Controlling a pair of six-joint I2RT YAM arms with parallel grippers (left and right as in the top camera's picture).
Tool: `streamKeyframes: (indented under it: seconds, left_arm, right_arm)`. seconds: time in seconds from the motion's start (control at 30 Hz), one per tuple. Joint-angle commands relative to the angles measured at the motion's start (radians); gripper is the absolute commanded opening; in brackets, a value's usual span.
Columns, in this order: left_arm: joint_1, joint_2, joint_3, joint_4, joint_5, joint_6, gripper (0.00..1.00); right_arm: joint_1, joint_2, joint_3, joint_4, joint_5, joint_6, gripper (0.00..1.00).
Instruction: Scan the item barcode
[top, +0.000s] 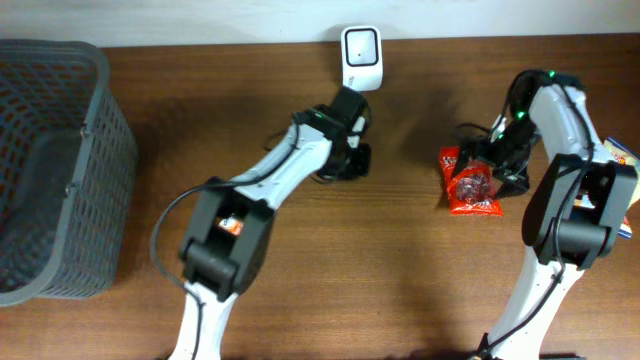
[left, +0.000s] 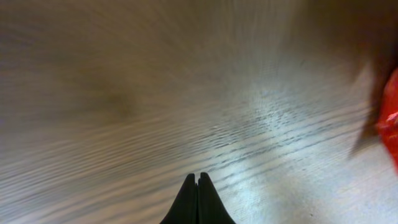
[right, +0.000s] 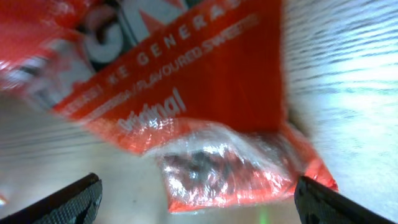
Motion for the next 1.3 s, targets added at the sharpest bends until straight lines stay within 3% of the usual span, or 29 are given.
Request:
streamKeyframes:
  seconds: [0.0, 0.23, 0.37, 0.53, 0.57, 0.63, 0.7, 0.8, 1.0, 1.07, 1.27]
  left_arm:
    - [0.062, -0.196, 0.037, -0.059, -0.199, 0.03, 0.0]
    - [0.153, -0.268, 0.037, -0.155, -0.201, 0.029, 0.15]
    - [0.181, -0.268, 0.037, -0.203, -0.203, 0.03, 0.15]
    - [0.241, -0.268, 0.037, -0.24, -0.205, 0.03, 0.29]
    - [0.249, -0.268, 0.037, -0.249, -0.204, 0.03, 0.36]
    - [0.25, -0.268, 0.037, -0.258, -0.204, 0.03, 0.8]
    - [0.247, -0.268, 0.037, -0.258, -0.204, 0.03, 0.97]
    - [0.241, -0.268, 0.034, -0.271, -0.193, 0.03, 0.99]
    - [0.234, -0.267, 0.032, -0.277, -0.194, 0.075, 1.0]
    - [0.234, -0.267, 0.032, -0.278, -0.194, 0.074, 0.99]
    - [0.234, -0.267, 0.032, -0.28, -0.174, 0.074, 0.99]
  right_arm:
    - [0.043, -0.008, -0.101, 0.047, -0.055, 0.0, 0.99]
    - [0.316, -0.009, -0.136, 0.119, -0.182, 0.0, 0.99]
    - [0.459, -0.009, -0.121, 0.171, -0.263, 0.0, 0.99]
    - [0.526, -0.023, 0.074, 0.012, -0.284, 0.0, 0.99]
    - [0.525, -0.025, 0.122, -0.024, -0.27, 0.0, 0.99]
    - [0.525, -0.031, 0.248, -0.127, -0.206, 0.01, 0.99]
    - [0.525, -0.043, 0.39, -0.249, -0.128, 0.039, 0.99]
    - [0.526, -0.117, 0.436, -0.273, -0.127, 0.058, 0.99]
    - [0.575, -0.478, 0.405, -0.273, -0.044, 0.08, 0.99]
    - [0.609, -0.629, 0.342, -0.272, 0.055, 0.093, 0.99]
    - [0.618, -0.898, 0.029, -0.266, 0.342, 0.375, 0.99]
